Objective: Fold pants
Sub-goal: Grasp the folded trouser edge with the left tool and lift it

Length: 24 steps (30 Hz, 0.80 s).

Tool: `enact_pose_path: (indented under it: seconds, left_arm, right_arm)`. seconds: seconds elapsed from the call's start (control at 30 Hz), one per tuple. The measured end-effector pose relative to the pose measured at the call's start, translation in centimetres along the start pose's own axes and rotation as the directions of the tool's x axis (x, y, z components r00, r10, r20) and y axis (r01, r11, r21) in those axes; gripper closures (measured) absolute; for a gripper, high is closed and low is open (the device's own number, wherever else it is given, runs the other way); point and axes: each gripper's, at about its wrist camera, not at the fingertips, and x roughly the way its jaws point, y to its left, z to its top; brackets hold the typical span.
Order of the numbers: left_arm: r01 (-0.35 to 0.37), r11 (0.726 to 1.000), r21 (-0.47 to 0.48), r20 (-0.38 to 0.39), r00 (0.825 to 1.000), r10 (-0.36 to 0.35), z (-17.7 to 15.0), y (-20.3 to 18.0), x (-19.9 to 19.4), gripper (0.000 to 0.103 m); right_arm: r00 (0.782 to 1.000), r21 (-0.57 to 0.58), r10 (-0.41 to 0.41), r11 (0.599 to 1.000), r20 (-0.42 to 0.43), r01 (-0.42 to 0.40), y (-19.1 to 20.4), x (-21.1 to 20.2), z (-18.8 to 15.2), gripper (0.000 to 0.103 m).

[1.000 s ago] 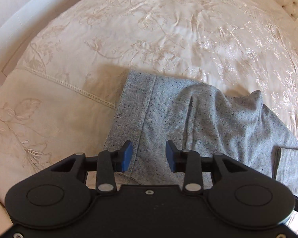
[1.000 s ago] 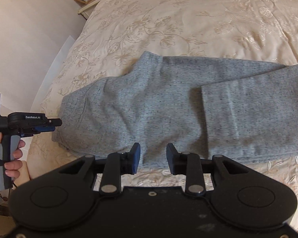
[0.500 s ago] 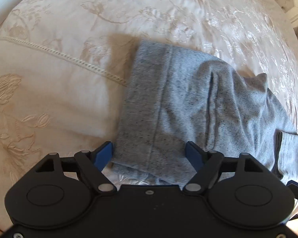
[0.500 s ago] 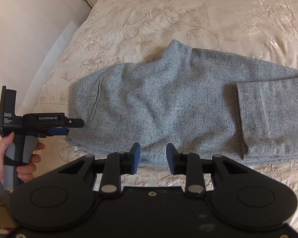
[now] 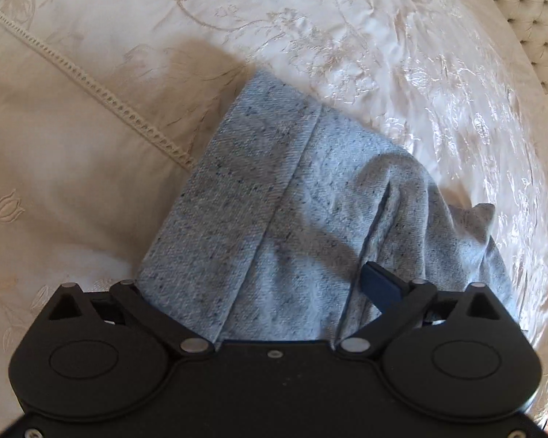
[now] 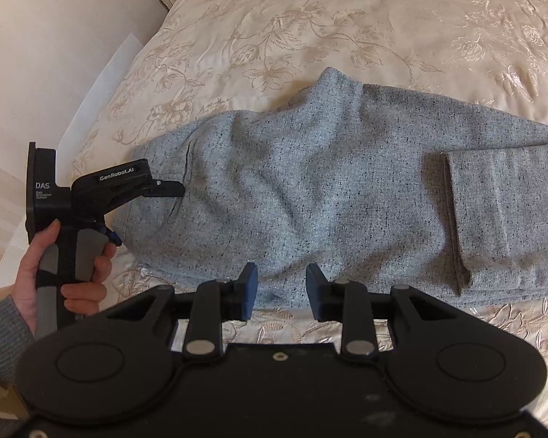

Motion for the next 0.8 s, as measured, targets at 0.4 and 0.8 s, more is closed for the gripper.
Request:
enact_pose_path:
  seconds: [0.4, 0.8]
  left_arm:
    - [0.026, 0.984, 0.177, 0.068, 0.997, -0.039, 0.0, -3.7, -5.3, 0.070]
    - [0.018, 0.974, 0.227, 0.122, 0.992, -0.046, -1.1, -4.9, -7.0, 0.071]
  right_arm:
    - [0.971, 0.039, -0.139, 0.990, 0.192, 0.134, -4.9, 4.8, 7.8, 0.073]
    - [0.977, 0.086, -0.205, 0.976, 0.057, 0.200, -7.0, 9.2, 6.8, 0.093]
